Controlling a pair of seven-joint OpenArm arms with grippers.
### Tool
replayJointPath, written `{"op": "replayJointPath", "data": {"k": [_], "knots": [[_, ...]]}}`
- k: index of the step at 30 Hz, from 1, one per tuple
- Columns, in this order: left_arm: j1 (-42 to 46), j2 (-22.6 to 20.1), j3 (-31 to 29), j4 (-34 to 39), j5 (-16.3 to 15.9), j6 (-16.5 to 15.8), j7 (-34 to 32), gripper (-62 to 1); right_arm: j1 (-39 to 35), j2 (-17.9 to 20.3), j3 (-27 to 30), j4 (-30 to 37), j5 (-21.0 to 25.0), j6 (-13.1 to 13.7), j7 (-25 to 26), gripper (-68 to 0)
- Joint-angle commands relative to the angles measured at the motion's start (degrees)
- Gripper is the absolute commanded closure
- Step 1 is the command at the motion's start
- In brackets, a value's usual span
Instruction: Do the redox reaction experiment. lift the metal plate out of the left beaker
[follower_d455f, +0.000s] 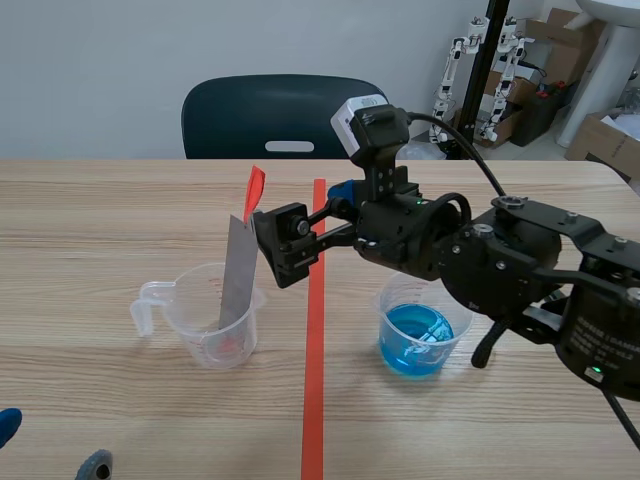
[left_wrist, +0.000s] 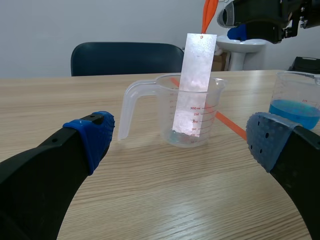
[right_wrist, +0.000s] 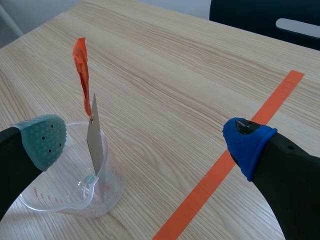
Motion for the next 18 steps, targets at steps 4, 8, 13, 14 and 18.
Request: {"op": "replayJointPath", "data": {"k": [4, 8, 13, 14, 18], "knots": [[0.24, -0.02, -0.42, 0.44, -0.17, 0.09, -2.62, -55.5, 2.47, -1.99, -1.11, 0.17, 0.44, 0.02, -0.24, -67.9], [0.24, -0.02, -0.42, 0.44, -0.17, 0.09, -2.62, -55.5, 3.13, -3.30, -2.23, 0.17, 0.44, 0.02, -2.10, -67.9], [0.24, -0.02, -0.42, 0.44, -0.17, 1.70, -2.62, -55.5, 3.23, -4.20, -2.78, 0.17, 0.44, -1.46, -2.56, -67.9], [0.24, -0.02, -0.42, 0.44, -0.17, 2.38, -2.62, -55.5, 3.23, -4.20, -2.91, 0.17, 0.61, -1.84, -2.51, -67.9], [0.24, -0.02, -0.42, 0.44, -0.17, 3.08, -2.62, -55.5, 3.28, -4.22, -2.93, 0.17, 2.14, -2.99, -2.47, -56.8]]}}
